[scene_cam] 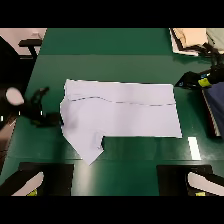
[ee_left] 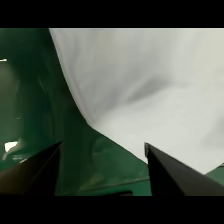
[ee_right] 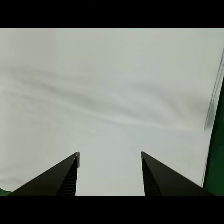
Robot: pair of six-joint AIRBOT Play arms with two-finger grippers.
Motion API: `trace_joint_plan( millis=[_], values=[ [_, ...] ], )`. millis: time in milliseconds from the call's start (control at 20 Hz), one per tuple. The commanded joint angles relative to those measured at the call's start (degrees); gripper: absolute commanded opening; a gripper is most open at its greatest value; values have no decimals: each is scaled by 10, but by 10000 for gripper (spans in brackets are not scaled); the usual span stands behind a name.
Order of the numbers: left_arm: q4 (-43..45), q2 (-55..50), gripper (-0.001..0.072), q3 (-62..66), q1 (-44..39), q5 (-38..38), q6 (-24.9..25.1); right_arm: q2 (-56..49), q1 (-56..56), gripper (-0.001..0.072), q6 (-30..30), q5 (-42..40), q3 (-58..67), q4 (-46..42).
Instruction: Fold the shirts.
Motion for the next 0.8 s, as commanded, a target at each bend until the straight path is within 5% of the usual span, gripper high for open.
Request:
trace_joint_plan(
  millis=[0,650,750],
  values=[
    [-85,92,603,-138,0,26,-21,40,5,450,0,-15,0,12],
    [-190,99,600,-210,-98,187,-24,46,5,450,0,-3,0,21],
    [-192,99,92,-202,-98,179,-23,46,1,450,0,3,0,21]
  ],
)
